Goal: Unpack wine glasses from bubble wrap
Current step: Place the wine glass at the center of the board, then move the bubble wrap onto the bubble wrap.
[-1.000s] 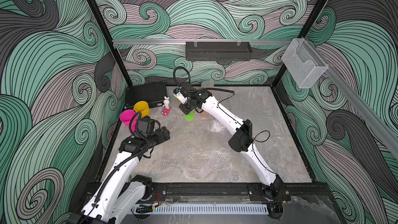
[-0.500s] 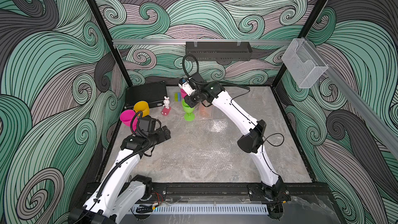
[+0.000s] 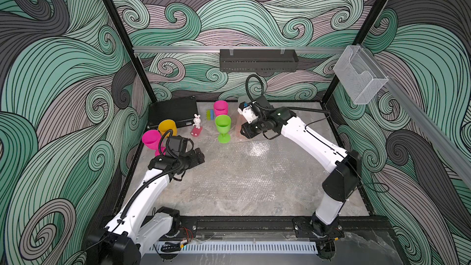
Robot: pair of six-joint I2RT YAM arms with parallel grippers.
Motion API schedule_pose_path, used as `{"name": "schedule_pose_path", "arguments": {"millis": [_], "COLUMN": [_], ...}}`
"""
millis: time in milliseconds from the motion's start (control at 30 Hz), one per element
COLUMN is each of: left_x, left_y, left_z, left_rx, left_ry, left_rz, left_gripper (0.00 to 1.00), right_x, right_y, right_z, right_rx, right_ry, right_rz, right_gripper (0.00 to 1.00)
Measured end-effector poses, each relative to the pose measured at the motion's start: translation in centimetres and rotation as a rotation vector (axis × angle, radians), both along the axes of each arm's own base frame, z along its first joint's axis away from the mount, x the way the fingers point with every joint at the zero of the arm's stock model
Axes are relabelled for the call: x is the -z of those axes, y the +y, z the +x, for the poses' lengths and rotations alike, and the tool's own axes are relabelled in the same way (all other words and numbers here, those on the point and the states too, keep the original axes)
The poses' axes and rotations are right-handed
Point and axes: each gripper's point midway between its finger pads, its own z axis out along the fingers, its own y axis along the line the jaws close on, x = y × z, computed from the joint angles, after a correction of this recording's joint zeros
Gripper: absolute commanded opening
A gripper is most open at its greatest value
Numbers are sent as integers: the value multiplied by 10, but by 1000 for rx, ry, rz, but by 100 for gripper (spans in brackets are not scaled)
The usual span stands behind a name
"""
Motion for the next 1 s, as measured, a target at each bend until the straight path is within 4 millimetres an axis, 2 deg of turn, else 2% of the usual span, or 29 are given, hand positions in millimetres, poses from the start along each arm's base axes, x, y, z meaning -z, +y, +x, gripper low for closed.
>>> {"name": "schedule_pose_path", "arguments": {"millis": [200,467,667,833,1000], "left_x": [10,26,28,30,29], "left_y": [-6,-14,-15,-15,-16], "left_z": [5,7,8,9,11], "left_rx": [15,35,37,34,29], "left_ry": [35,111,120,128,122], "left_rz": [-19,-38,-41,-41,-50], "left_gripper": [92,91,91,91,91], "right_x": [28,101,144,167,178], "right_y": [-39,-82,-108,-125,-127], "right_z": [-21,-67,-103,-124,-132], "right_rx": [86,201,270,321,341], "right_ry": [66,238,342,402,438], "right_rz": [31,13,-25,-51,-50], "right_gripper": [41,42,47,48,48]}}
